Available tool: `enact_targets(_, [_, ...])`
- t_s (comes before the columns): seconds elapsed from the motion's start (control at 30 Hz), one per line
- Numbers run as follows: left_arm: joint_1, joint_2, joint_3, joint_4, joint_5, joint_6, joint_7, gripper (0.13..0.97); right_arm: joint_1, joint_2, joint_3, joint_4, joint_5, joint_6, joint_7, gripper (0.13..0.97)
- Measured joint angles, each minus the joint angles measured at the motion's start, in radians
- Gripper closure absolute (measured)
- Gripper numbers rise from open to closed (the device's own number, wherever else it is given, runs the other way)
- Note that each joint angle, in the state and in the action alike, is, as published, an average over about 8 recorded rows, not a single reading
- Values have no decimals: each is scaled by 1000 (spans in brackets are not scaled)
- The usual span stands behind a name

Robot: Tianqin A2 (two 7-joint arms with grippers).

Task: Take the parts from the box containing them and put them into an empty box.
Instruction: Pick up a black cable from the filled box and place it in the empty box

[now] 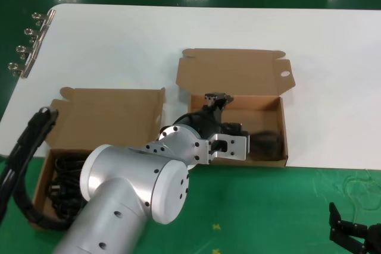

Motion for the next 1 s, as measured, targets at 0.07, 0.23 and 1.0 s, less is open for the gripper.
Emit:
enact_targets(0.07, [7, -3, -3, -8, -16, -6, 9, 770, 0, 0, 0, 0, 0, 0, 0, 129])
enact_targets(0.23, [26, -15, -6, -30, -59, -21, 26, 667, 0, 0, 0, 0, 0, 0, 0, 129])
enact_targets(1.0, [190, -66, -79, -126, -297, -114, 38, 237, 0, 0, 0, 0, 0, 0, 0, 129])
